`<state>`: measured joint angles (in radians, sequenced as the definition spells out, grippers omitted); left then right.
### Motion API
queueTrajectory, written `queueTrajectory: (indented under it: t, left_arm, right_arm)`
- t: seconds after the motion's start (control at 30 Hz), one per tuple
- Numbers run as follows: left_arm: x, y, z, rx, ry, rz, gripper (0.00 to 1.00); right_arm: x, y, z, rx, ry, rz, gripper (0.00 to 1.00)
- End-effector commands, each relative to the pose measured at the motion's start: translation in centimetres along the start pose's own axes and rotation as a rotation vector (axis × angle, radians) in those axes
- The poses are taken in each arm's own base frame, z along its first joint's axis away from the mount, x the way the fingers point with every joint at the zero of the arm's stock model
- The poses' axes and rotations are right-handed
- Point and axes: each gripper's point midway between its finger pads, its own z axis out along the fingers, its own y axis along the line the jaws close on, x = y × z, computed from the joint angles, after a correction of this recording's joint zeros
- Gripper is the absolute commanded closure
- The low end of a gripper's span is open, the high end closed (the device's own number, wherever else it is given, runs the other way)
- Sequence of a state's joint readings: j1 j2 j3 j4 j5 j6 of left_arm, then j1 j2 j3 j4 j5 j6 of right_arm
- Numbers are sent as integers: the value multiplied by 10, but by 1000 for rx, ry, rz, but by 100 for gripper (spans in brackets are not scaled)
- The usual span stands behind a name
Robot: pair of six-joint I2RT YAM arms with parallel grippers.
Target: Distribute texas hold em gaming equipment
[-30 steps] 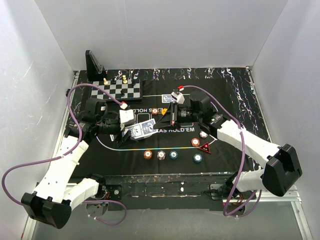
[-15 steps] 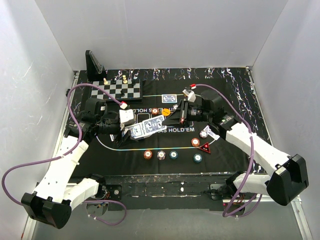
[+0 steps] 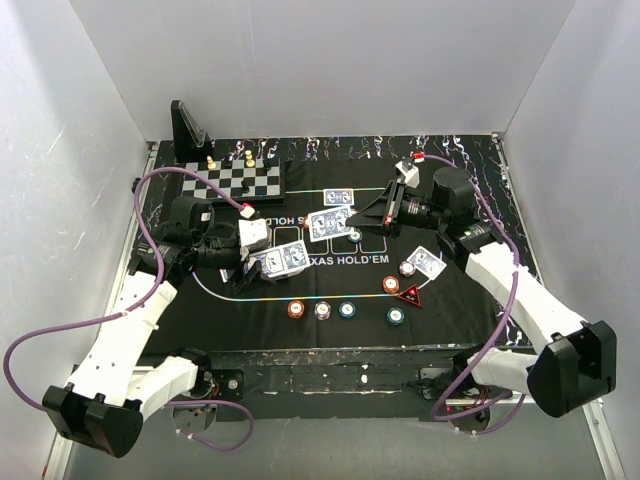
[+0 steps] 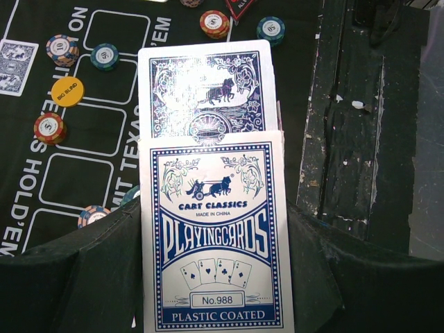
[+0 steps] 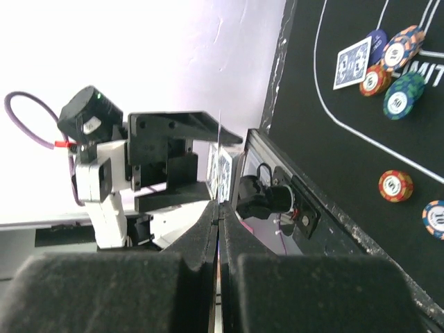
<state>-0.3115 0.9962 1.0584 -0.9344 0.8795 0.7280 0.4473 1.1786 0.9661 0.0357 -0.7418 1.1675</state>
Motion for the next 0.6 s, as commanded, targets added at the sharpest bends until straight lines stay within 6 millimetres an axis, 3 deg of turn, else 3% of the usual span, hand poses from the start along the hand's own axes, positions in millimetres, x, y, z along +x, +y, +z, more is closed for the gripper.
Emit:
queueTrajectory:
  t: [0.0, 0.13, 0.27, 0.4, 0.57]
  left_arm:
    - [-18, -8, -8, 4, -47, 38, 66]
    - [-21, -13, -12, 8, -54, 36, 67]
    - [-25, -18, -17, 2, -63, 49, 68]
    - [-31, -18, -20, -15, -77, 52, 69]
    - [-32, -20, -21, -6, -73, 40, 69]
  right_arm:
    - [-22, -3, 5, -26, -10, -12, 99]
    - [-38, -22, 28, -13, 14, 24, 99]
    - [-38, -49, 68, 38, 67, 54, 99]
    - [-15, -75, 128, 82, 182, 80, 99]
    - [15, -85, 204, 88, 303, 80, 99]
